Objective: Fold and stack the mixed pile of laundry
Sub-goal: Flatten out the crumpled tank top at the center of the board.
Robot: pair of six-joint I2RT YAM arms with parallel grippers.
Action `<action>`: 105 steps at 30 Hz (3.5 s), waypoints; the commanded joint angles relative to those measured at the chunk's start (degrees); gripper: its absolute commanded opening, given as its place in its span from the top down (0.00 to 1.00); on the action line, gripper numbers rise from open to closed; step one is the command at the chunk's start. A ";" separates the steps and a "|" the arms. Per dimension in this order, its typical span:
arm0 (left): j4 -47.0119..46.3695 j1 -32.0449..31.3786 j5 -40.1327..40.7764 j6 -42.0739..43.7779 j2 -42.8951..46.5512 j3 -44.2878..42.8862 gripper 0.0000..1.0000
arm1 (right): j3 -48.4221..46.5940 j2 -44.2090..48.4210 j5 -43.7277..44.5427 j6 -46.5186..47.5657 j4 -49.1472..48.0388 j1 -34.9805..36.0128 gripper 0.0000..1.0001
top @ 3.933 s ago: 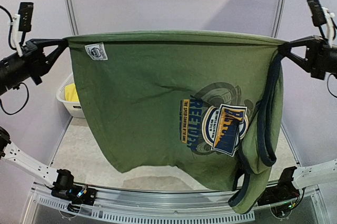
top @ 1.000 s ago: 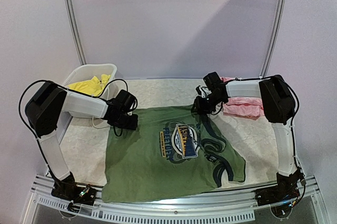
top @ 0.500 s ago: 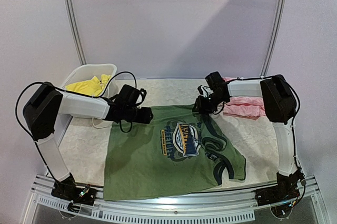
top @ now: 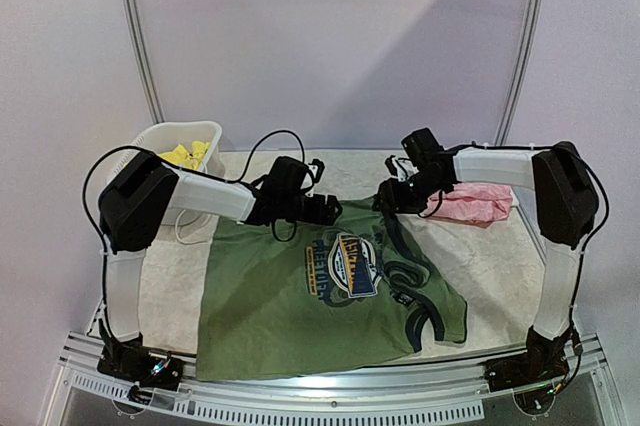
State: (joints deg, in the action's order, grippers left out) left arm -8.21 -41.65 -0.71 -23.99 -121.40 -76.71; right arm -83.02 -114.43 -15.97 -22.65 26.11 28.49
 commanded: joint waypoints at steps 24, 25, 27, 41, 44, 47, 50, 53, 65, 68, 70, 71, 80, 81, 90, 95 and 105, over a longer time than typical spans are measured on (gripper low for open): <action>7.94 -0.63 7.82 8.50 1.67 -9.92 0.00 | 25.17 31.00 14.29 -3.83 3.36 5.47 0.34; 8.02 -0.63 8.09 8.86 3.14 -9.64 0.00 | 25.76 31.48 14.88 -4.07 3.75 6.78 0.34; 8.03 -0.63 8.45 9.20 6.07 -8.04 0.00 | 27.22 33.05 15.60 -5.06 4.50 8.75 0.34; 5.39 -0.63 11.18 4.99 28.83 14.12 0.00 | 36.96 35.35 23.17 -13.57 5.42 17.02 0.37; 4.71 -0.64 11.79 4.08 33.87 19.18 0.00 | 38.84 36.63 21.52 -15.21 2.69 16.98 0.38; 5.09 -0.71 12.30 3.43 38.95 23.46 0.00 | 40.94 38.00 19.50 -16.56 -0.10 17.06 0.39; 6.50 -0.71 13.75 3.08 44.15 27.37 0.00 | 43.81 40.17 19.66 -19.62 -2.48 17.11 0.41; 7.21 -0.71 14.94 2.66 50.04 31.43 0.00 | 46.23 43.59 19.98 -22.95 -4.33 17.11 0.41; 11.47 -0.71 16.44 1.66 62.16 38.65 0.00 | 54.54 42.01 19.91 -35.50 -24.09 16.94 0.41; 12.36 -0.71 16.68 1.50 63.83 39.57 0.00 | 55.05 40.55 20.30 -37.18 -25.56 16.78 0.41; 12.66 -0.71 16.83 1.48 64.82 40.35 0.01 | 55.67 40.12 20.93 -38.10 -27.58 16.68 0.42; 12.66 -0.71 16.92 1.48 65.29 40.63 0.00 | 55.95 39.95 21.15 -38.41 -28.10 16.56 0.43; 13.55 -0.71 16.88 1.69 66.29 41.07 0.00 | 58.05 40.44 21.59 -40.53 -27.72 16.58 0.44; 13.42 -0.71 16.84 1.67 66.32 41.15 0.00 | 57.90 41.09 22.25 -40.27 -26.42 16.44 0.43; 12.26 -0.71 16.23 1.45 65.38 41.61 0.01 | 59.87 48.40 24.05 -39.30 -22.29 14.48 0.48; 12.36 -0.71 16.16 1.57 65.05 41.41 0.00 | 60.00 43.77 20.84 -39.54 -27.87 14.14 0.54; 12.60 -0.71 16.53 1.64 65.09 41.95 0.00 | 60.87 38.86 20.41 -40.03 -32.39 13.18 0.67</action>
State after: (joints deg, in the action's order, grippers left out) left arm 4.21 -41.89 15.70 -22.35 -55.96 -35.62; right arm -23.16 -73.87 5.15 -62.72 -3.22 42.48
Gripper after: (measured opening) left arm 0.995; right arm 0.343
